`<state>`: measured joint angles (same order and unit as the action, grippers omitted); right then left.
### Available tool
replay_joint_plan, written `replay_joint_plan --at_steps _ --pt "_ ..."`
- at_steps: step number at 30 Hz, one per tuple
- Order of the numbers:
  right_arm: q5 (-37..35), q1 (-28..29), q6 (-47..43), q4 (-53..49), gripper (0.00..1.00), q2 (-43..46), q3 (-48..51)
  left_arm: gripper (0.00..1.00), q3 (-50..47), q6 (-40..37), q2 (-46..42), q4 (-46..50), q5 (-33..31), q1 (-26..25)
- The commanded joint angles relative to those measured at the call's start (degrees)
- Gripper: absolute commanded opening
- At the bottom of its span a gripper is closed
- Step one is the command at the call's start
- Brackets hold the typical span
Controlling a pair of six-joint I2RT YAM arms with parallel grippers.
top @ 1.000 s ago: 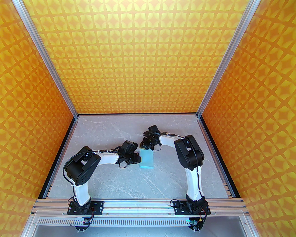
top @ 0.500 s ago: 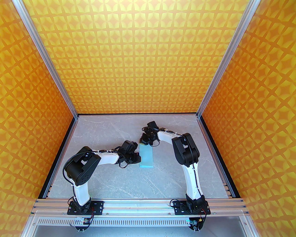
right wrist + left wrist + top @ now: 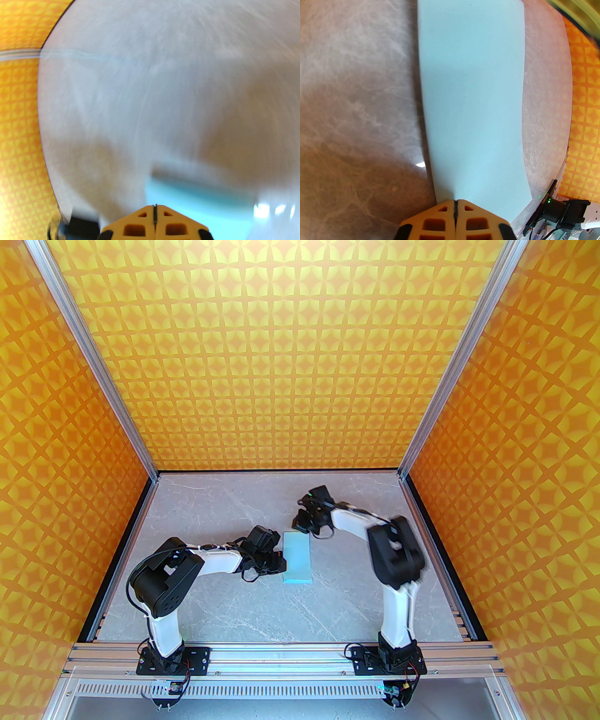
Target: Fold a paper plane with a square sheet of paper (fold left side to right side)
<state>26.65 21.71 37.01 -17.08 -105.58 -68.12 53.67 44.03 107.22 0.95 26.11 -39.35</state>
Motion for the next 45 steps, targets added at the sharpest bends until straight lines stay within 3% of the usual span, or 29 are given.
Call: replay_joint_plan --at_steps 1,6,12,16,22,33,45 --pt "0.6 2.0 4.1 5.7 0.00 6.2 10.2 0.00 0.2 2.7 0.3 3.7 -0.5 -0.6" --pt "0.0 5.8 7.0 9.9 0.00 9.6 19.2 0.00 1.9 1.9 -2.2 5.3 -1.1 -0.4" --pt "-0.8 5.9 7.9 13.4 0.00 8.9 24.1 0.03 5.9 -0.6 -3.3 8.5 -1.6 1.1" --pt "-1.9 5.9 5.4 11.3 0.00 7.6 23.6 0.07 9.9 -3.5 -1.9 10.0 -1.5 2.9" --pt "-2.0 5.9 4.4 10.6 0.00 7.1 22.5 0.04 14.8 -6.6 4.1 10.4 0.1 4.7" --pt "-0.9 6.6 3.8 8.9 0.00 9.0 19.5 0.01 14.1 -7.2 9.5 8.0 1.6 5.1" --pt "0.8 11.5 13.8 18.8 0.00 2.9 18.2 0.00 11.4 -4.5 9.5 5.2 1.6 5.1"
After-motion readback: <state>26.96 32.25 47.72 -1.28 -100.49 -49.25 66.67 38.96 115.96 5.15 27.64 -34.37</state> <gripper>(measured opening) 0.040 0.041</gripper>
